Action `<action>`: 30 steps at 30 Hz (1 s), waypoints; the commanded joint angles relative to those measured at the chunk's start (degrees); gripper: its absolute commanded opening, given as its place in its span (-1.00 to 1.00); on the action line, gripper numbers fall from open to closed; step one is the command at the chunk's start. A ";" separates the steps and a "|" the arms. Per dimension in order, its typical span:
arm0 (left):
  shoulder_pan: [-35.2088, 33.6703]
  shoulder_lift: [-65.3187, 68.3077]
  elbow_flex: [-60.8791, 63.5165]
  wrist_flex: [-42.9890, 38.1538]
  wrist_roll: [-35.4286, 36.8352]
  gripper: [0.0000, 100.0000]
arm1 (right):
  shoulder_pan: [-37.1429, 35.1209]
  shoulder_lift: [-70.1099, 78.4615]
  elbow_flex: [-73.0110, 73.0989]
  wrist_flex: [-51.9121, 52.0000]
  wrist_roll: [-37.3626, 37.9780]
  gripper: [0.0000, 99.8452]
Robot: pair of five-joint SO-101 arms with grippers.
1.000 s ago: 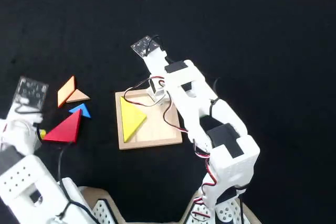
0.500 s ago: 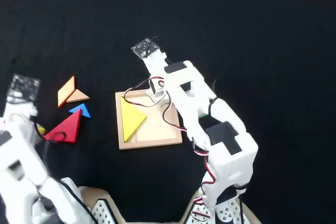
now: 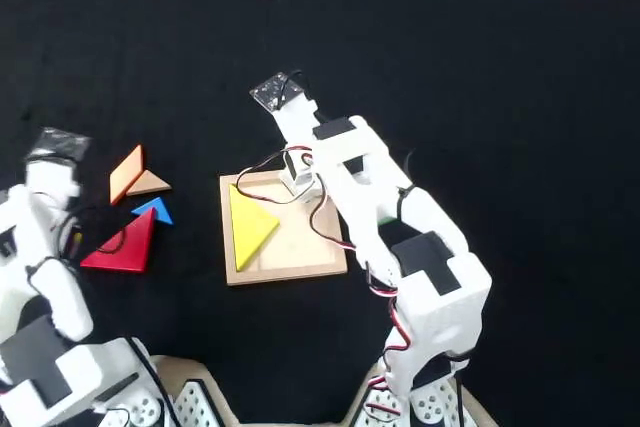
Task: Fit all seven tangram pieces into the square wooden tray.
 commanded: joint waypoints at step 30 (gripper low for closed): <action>-5.32 2.90 -18.15 29.71 -46.42 -0.57 | 1.14 0.04 -1.45 0.44 0.62 -0.98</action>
